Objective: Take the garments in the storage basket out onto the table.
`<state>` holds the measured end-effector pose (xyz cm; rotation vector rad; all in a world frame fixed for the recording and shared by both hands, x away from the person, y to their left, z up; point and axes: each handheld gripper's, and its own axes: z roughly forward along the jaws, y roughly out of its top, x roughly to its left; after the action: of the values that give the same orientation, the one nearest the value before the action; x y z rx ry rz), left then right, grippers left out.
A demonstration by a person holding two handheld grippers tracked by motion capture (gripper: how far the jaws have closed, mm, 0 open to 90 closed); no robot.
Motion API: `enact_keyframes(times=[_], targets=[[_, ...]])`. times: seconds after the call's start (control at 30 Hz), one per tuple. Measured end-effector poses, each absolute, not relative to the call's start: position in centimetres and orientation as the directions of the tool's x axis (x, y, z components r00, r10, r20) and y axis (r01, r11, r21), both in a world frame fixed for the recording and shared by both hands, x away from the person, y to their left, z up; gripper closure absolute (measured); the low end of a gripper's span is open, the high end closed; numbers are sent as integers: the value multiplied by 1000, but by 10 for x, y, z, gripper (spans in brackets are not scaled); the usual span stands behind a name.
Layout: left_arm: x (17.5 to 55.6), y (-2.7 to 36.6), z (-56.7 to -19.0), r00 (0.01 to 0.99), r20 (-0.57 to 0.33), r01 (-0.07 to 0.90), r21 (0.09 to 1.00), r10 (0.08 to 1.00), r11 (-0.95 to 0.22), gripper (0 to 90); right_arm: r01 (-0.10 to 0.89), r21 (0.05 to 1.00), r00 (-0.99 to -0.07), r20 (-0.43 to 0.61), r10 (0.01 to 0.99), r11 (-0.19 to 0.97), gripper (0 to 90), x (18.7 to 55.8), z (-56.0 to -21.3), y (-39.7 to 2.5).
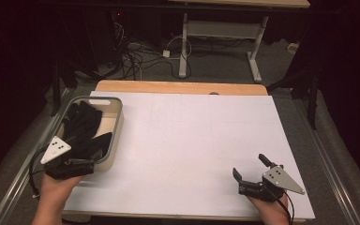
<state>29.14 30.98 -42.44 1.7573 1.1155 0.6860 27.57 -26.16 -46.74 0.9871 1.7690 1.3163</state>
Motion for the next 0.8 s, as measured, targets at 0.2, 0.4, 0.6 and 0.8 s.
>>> enact_keyframes(times=[0.2, 0.4, 0.6, 0.8], targets=[[290, 329, -430, 381, -26, 411, 900, 924, -144, 0, 160, 967, -454, -104, 885, 196, 2, 275, -468, -261], [288, 346, -432, 332, -25, 413, 903, 943, -121, 0, 161, 967, -455, -106, 884, 198, 2, 275, -468, -261], [285, 362, -435, 296, -50, 427, 900, 954, -86, 0, 161, 967, -454, -105, 885, 197, 2, 275, -468, -261], [285, 372, -438, 281, -86, 431, 901, 956, -45, 0, 172, 966, -459, -93, 883, 191, 2, 276, -467, -257]])
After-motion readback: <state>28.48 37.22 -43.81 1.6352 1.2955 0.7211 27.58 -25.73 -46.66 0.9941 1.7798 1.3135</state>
